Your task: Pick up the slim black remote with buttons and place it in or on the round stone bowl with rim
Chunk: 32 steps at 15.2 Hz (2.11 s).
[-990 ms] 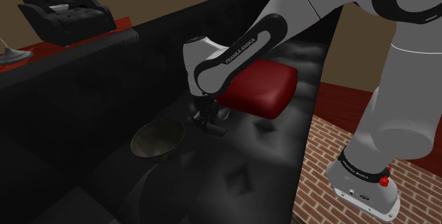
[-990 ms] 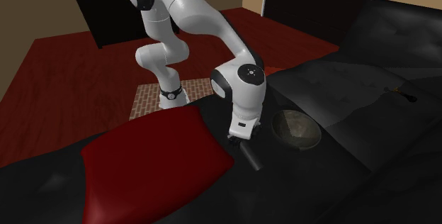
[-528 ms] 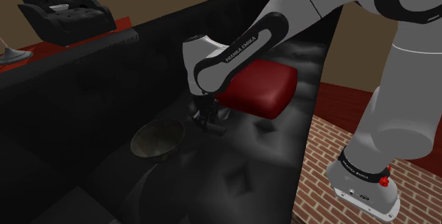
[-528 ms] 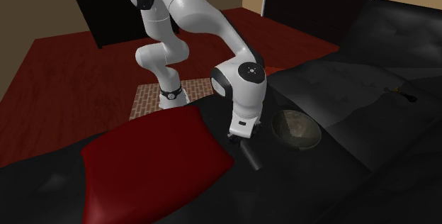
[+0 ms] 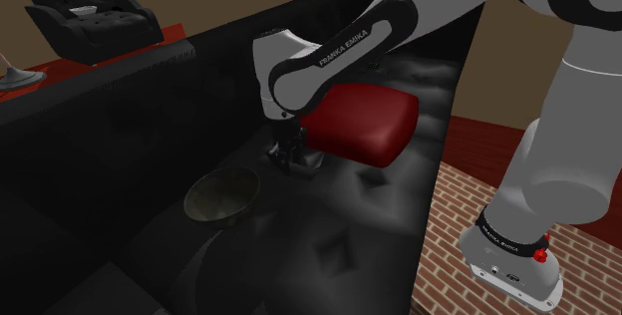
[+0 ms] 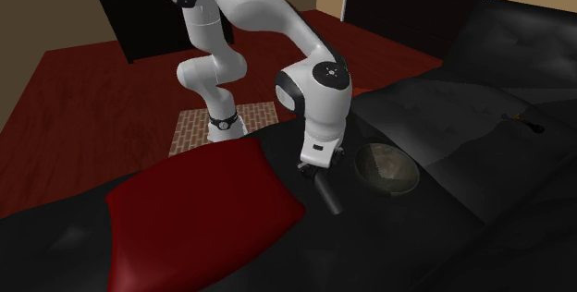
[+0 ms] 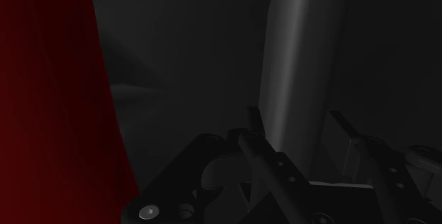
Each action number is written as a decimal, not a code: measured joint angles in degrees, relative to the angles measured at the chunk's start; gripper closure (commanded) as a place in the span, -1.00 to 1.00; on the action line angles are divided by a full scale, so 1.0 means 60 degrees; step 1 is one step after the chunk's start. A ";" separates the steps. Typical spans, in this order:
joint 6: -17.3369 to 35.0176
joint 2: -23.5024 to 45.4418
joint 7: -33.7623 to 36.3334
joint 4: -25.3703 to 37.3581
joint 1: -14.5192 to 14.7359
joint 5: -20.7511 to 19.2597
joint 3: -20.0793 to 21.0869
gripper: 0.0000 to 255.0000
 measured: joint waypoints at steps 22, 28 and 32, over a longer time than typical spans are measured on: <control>-0.2708 -0.1007 0.0043 0.1735 -0.0070 0.0204 -0.0016 1.00; -0.3235 -0.0811 0.0348 0.2475 0.0055 0.0145 0.0104 1.00; -0.3272 0.0001 0.1197 0.3349 0.0501 -0.0088 0.0460 1.00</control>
